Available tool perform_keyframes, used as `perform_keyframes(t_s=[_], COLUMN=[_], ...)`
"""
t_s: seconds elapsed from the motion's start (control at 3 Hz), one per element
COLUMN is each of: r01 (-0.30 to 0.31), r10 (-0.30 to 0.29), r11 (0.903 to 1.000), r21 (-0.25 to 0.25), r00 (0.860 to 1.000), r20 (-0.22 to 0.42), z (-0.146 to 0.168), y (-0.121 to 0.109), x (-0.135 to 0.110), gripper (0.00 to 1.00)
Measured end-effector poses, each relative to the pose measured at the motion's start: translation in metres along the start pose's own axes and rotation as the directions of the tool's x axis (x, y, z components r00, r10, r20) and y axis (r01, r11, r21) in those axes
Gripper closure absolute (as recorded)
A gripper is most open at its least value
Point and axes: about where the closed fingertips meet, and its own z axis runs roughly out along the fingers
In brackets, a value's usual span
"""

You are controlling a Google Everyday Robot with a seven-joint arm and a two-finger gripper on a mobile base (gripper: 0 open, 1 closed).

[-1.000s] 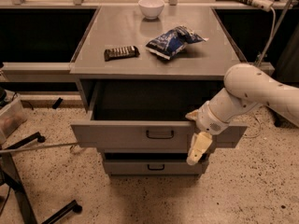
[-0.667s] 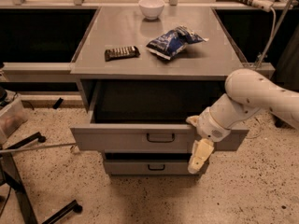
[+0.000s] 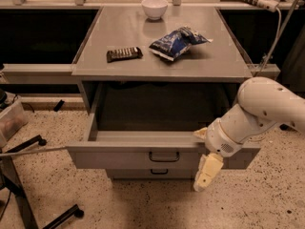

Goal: Open top drawer

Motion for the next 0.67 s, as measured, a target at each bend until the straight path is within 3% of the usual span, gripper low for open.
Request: perform_keyframes(t_s=[0.33, 0.67], r01=[0.004, -0.004], r10=[-0.004, 0.005], r11=[0.9982, 0.9964], r21=[-0.061, -0.085], r00=[1.000, 1.000], r20=[0.002, 0.007], z=[0.011, 0.012], y=[0.020, 0.032], x=[0.000, -0.001], gripper=[0.00, 0.00])
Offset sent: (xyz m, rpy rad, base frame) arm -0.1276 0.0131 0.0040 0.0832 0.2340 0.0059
